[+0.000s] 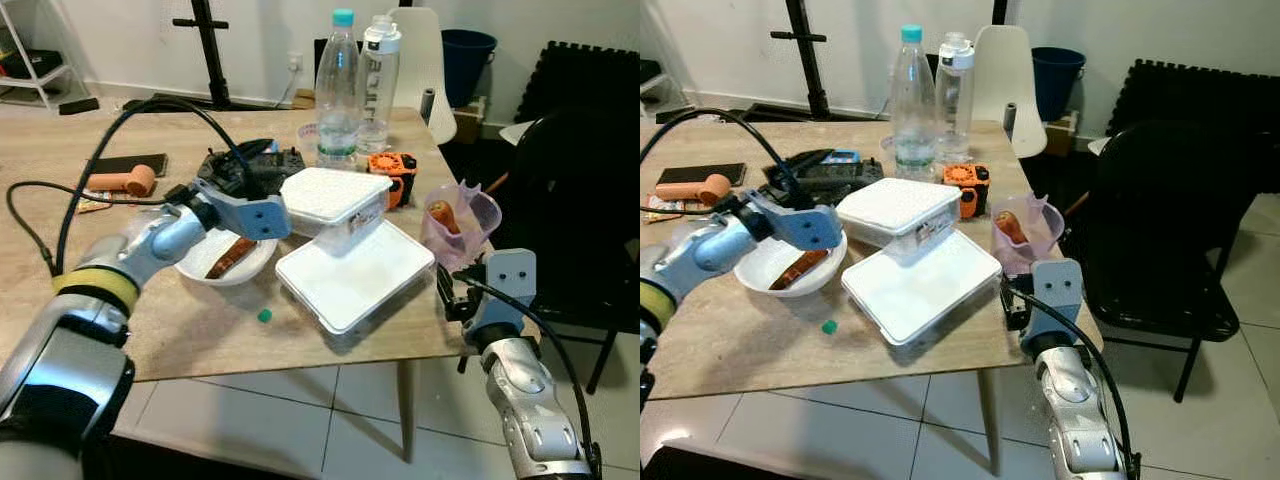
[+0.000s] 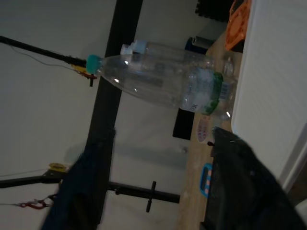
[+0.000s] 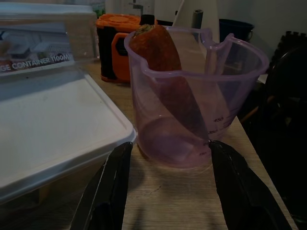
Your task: Restocking fridge
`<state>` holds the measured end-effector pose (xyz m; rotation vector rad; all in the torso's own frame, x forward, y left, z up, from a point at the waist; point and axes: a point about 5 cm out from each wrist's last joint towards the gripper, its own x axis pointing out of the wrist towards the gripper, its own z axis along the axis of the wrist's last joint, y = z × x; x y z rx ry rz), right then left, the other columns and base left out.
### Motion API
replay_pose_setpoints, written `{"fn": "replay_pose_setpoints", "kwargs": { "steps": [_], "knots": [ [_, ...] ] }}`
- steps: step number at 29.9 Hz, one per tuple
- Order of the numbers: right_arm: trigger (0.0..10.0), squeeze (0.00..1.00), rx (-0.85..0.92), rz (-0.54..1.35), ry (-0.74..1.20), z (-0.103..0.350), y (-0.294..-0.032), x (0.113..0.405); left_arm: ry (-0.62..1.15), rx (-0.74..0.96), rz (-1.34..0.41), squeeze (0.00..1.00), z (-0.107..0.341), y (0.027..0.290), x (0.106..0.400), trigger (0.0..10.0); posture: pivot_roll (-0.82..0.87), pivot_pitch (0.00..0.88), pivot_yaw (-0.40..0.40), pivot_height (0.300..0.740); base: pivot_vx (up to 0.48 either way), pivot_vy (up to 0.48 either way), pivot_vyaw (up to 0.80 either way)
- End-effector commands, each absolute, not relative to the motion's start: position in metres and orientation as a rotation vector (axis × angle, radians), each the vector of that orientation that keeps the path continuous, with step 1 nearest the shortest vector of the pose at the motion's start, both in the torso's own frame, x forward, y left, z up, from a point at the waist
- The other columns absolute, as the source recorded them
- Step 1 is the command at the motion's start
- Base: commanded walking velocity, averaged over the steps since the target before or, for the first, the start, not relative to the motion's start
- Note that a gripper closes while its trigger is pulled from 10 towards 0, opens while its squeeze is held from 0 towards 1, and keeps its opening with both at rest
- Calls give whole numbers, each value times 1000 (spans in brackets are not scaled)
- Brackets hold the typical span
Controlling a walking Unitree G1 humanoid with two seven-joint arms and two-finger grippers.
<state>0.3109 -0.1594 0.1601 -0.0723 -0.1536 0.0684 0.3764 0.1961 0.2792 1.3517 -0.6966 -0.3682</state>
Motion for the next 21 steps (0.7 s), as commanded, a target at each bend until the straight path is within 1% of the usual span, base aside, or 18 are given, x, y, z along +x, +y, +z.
{"fn": "replay_pose_setpoints", "kwargs": {
  "steps": [1, 4, 5, 6, 7, 8, 9, 11, 13, 15, 19, 20, 21],
  "knots": [
    [10000, 0, -67, 70, -129, 154, -160, 310, -683, 1373, -379, 1000, 277, 205, 372, 10000, -51, 207, -13, 736, 0, 0, 0],
    [10000, 0, -66, 73, -129, 154, -159, 311, -676, 1356, -412, 1000, 271, 207, 365, 10000, -48, 207, -13, 736, 0, 0, 0],
    [10000, 0, -65, 74, -130, 154, -158, 311, -668, 1336, -424, 831, 269, 207, 363, 10000, -48, 207, -13, 736, 0, 0, 0],
    [10000, 0, -65, 74, -129, 154, -158, 311, -654, 1289, -454, 55, 266, 204, 359, 10000, -48, 207, -13, 736, 0, 0, 0],
    [10000, 0, -65, 74, -129, 154, -158, 311, -654, 1289, -454, 55, 266, 204, 359, 10000, -48, 207, -13, 736, 0, 0, 0],
    [10000, 0, -65, 73, -128, 154, -159, 310, -641, 1222, -537, 0, 259, 196, 351, 10000, -47, 212, -11, 736, 0, 0, 0],
    [10000, 0, -65, 73, -128, 154, -159, 310, -641, 1222, -537, 0, 259, 196, 351, 10000, -47, 212, -11, 736, 0, 0, 0],
    [10000, 0, -66, 73, -125, 153, -159, 310, -643, 1216, -631, 0, 249, 185, 339, 10000, -46, 213, -12, 736, 0, 0, 0],
    [10000, 0, -66, 73, -124, 153, -159, 310, -653, 1259, -716, 0, 238, 177, 327, 10000, -44, 214, -13, 736, 0, 0, 0],
    [10000, 0, -66, 74, -124, 153, -159, 310, -637, 1282, -782, 0, 225, 174, 318, 10000, -42, 216, -10, 736, 0, 0, 0],
    [10000, 0, -66, 74, -125, 154, -159, 310, -609, 1286, -823, 0, 215, 174, 313, 10000, -42, 218, -9, 736, 0, 0, 0],
    [10000, 0, -65, 74, -127, 154, -159, 311, -565, 1291, -872, 0, 207, 174, 307, 10000, -43, 219, -12, 736, 0, 0, 0],
    [10000, 0, -65, 74, -127, 154, -159, 311, -565, 1291, -872, 0, 207, 174, 307, 10000, -43, 219, -12, 736, 0, 0, 0]
  ]
}}
